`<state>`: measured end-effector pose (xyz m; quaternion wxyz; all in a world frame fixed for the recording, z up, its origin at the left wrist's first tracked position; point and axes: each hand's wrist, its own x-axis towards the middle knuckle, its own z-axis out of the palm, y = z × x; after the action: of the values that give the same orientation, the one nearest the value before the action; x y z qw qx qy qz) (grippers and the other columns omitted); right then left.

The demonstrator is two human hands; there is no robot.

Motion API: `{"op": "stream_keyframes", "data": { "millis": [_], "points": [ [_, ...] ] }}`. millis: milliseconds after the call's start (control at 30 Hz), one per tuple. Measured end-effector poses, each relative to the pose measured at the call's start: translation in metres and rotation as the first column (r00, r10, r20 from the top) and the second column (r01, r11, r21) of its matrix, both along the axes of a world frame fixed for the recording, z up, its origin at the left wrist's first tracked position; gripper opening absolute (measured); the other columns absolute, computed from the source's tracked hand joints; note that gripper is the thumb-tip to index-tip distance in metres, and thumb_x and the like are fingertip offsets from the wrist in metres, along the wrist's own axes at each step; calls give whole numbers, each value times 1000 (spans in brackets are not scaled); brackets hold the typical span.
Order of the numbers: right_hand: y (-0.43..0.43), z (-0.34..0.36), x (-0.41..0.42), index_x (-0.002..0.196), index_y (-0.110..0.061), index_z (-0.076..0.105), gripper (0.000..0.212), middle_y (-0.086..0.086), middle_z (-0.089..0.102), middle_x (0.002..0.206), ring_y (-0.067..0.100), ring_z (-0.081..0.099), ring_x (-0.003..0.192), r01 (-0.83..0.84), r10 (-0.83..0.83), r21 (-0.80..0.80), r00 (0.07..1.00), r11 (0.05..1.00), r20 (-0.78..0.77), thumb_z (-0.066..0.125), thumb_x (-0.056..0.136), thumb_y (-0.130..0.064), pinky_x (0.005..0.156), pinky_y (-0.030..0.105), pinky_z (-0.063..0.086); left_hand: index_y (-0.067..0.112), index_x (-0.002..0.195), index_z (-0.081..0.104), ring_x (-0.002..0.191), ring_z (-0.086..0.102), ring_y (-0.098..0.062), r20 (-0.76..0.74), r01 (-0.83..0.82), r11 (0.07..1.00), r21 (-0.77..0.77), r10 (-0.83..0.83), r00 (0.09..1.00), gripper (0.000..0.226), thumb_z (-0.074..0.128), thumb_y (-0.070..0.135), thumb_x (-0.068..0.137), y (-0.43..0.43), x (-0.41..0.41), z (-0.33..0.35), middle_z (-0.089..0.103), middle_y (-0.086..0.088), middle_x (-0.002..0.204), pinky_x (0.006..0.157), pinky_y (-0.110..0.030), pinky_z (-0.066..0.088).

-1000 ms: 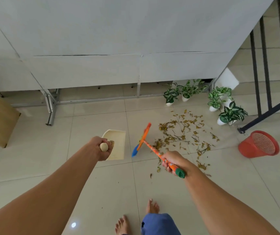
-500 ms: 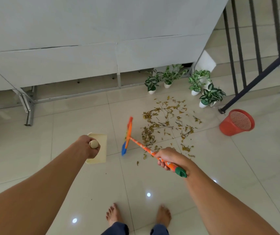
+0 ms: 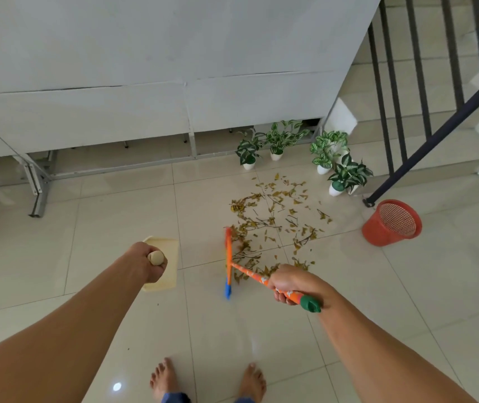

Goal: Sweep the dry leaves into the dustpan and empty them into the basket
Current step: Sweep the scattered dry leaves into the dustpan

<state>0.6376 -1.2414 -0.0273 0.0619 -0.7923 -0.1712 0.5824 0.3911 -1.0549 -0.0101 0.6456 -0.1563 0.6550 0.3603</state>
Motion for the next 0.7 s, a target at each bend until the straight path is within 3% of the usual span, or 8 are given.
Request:
{"op": "stream_keyframes", "data": {
  "millis": [33, 100, 200, 433, 533, 700],
  "points": [
    [1, 5, 5, 101, -9, 50, 10, 4, 57, 68, 8, 48, 49, -22, 22, 12, 1000, 1000, -3, 46, 93, -12, 46, 20, 39, 5, 107, 53, 52, 44, -12, 50, -14, 1000, 0, 14, 999, 19, 47, -7, 92, -8, 8, 1, 52, -5, 105, 31, -11, 38],
    [-1, 11, 13, 106, -9, 48, 12, 5, 57, 71, 7, 48, 48, -56, 57, 27, 998, 998, -25, 48, 94, -12, 43, 18, 39, 6, 107, 51, 54, 42, -11, -67, 165, 986, -33, -167, 984, 21, 46, -7, 92, -22, 25, 7, 50, -4, 106, 31, -13, 39],
    [-3, 7, 24, 110, -7, 47, 17, 5, 56, 72, 6, 48, 49, -80, 82, 19, 994, 997, -73, 49, 94, -13, 45, 18, 40, 6, 107, 51, 54, 42, -12, -88, 251, 967, -48, -255, 963, 20, 46, -8, 92, -32, 40, 9, 50, -5, 103, 31, -13, 39],
    [-18, 0, 48, 110, -8, 48, 16, 5, 55, 73, 8, 48, 49, -63, 63, 3, 998, 998, -9, 46, 95, -11, 46, 19, 40, 4, 86, 47, 51, 40, -8, -23, 313, 949, -21, -314, 949, 15, 44, -3, 98, -40, 58, 33, 44, -5, 75, 29, -11, 36],
    [-15, 7, 62, 110, -7, 51, 17, 4, 55, 71, 7, 48, 49, -10, 12, 47, 999, 999, -42, 47, 94, -12, 45, 19, 40, 5, 83, 46, 49, 37, -7, -11, 316, 948, -31, -317, 948, 18, 42, -2, 99, -35, 64, 38, 43, -4, 71, 29, -12, 34],
    [9, 14, 59, 129, -5, 46, 36, 5, 56, 75, 4, 48, 46, 3, 9, 114, 994, 993, -106, 49, 94, -12, 37, 16, 40, 5, 82, 48, 49, 38, -7, -25, 299, 954, -17, -299, 954, 19, 42, -2, 99, -27, 73, 42, 44, -4, 71, 29, -11, 34]
  ]
}}
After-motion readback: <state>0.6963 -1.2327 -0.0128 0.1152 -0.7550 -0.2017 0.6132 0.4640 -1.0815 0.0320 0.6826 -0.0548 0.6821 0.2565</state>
